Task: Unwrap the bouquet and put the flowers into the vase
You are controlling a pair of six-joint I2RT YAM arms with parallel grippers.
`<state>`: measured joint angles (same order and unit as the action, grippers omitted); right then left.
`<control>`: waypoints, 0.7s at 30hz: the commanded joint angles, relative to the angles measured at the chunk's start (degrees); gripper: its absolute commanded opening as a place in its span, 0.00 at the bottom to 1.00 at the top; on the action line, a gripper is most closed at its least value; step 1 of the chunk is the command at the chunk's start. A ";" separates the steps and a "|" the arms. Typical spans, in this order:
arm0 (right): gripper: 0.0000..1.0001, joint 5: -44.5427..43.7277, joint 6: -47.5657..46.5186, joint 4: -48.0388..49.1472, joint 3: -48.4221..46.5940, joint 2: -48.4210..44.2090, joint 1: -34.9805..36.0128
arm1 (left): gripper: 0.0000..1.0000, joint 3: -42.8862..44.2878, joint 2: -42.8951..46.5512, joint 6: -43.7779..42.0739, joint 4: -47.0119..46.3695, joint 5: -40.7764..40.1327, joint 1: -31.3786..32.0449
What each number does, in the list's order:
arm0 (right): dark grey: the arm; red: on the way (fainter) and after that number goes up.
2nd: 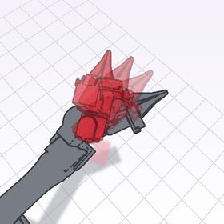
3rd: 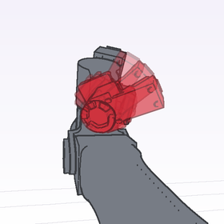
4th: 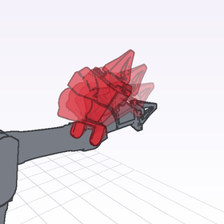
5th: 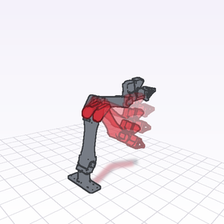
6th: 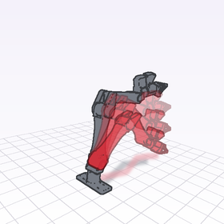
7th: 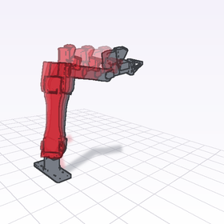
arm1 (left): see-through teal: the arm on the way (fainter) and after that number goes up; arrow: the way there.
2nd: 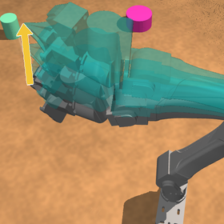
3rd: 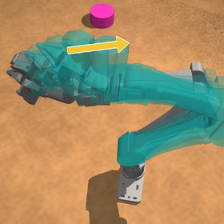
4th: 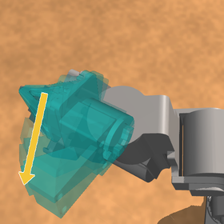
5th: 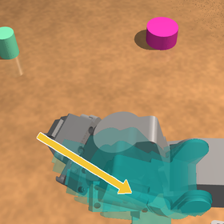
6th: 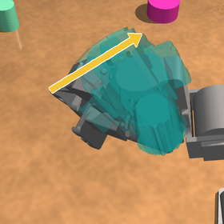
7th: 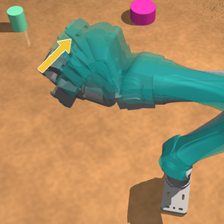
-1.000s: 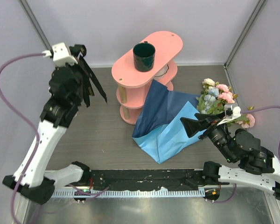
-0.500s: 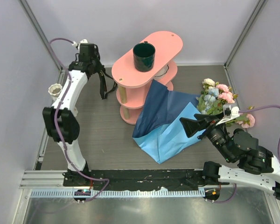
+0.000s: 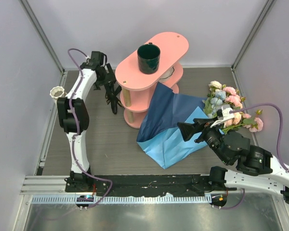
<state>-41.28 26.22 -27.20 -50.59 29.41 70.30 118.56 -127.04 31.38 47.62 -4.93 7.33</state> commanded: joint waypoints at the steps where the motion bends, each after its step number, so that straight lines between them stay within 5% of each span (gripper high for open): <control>1: 0.90 -1.61 2.61 -0.13 -1.00 2.84 0.27 | 0.94 -5.26 12.77 1.32 -3.13 -1.40 -0.39; 11: 0.93 -14.70 12.54 -17.09 -7.24 16.54 -0.08 | 0.86 -17.99 41.50 4.74 -7.44 -0.80 -0.21; 17: 0.94 -9.89 10.53 -16.93 -10.40 27.60 -9.45 | 0.89 -39.25 63.05 8.17 -36.77 18.27 4.87; 21: 0.93 -2.67 6.66 -14.11 -13.22 34.04 -16.41 | 0.87 -36.04 60.43 -0.94 -36.65 29.52 15.23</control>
<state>-48.18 35.59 -43.77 -59.79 59.61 58.83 82.08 -61.47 36.82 20.10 9.69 14.72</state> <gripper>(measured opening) 0.930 0.889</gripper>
